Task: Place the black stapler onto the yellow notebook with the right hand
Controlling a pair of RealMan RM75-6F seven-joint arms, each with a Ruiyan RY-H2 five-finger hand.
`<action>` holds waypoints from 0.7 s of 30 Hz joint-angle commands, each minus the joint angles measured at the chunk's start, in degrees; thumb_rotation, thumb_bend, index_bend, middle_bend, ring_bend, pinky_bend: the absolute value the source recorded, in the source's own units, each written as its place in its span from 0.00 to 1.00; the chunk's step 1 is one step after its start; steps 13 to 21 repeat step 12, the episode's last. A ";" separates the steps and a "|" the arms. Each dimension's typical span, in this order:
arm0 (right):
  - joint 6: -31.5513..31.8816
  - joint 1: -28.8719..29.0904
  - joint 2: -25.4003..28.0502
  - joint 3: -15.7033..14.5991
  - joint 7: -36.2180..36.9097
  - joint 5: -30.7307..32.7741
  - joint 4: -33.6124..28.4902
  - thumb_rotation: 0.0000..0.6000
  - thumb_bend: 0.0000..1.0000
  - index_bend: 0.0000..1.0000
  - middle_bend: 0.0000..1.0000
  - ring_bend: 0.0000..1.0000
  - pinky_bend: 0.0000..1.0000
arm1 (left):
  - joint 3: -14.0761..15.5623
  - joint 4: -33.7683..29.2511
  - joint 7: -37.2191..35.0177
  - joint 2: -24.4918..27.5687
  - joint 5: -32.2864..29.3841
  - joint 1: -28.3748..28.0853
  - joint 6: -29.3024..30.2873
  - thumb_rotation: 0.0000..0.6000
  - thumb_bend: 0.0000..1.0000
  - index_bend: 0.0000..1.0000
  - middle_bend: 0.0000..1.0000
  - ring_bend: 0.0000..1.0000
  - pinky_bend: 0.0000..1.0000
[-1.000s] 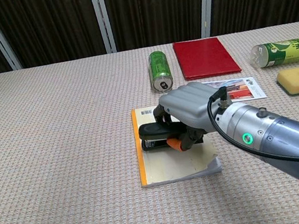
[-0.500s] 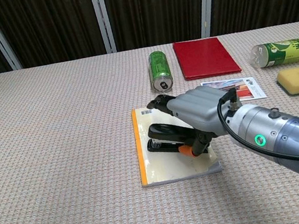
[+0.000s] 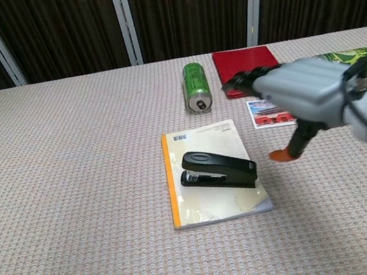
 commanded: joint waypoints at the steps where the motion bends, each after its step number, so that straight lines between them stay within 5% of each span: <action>1: 7.51 -6.21 8.48 -3.82 3.43 -5.28 -5.03 1.00 0.17 0.00 0.00 0.00 0.00 | -0.13 -0.06 -0.03 0.09 -0.09 0.19 0.35 1.00 0.32 0.00 0.00 0.00 0.08; 6: 14.96 -13.29 15.74 -7.93 13.14 -11.67 -2.23 1.00 0.17 0.00 0.00 0.00 0.00 | -0.15 -0.29 1.00 -0.10 0.13 0.50 1.06 1.00 0.32 0.00 0.00 0.00 0.08; 12: 21.68 -21.68 18.13 -10.80 29.07 -14.85 10.40 1.00 0.17 0.00 0.00 0.00 0.00 | -0.25 -0.91 4.05 -0.96 0.10 0.88 1.73 1.00 0.32 0.00 0.00 0.00 0.08; 21: 21.68 -21.68 18.13 -10.80 29.07 -14.85 10.40 1.00 0.17 0.00 0.00 0.00 0.00 | -0.25 -0.91 4.05 -0.96 0.10 0.88 1.73 1.00 0.32 0.00 0.00 0.00 0.08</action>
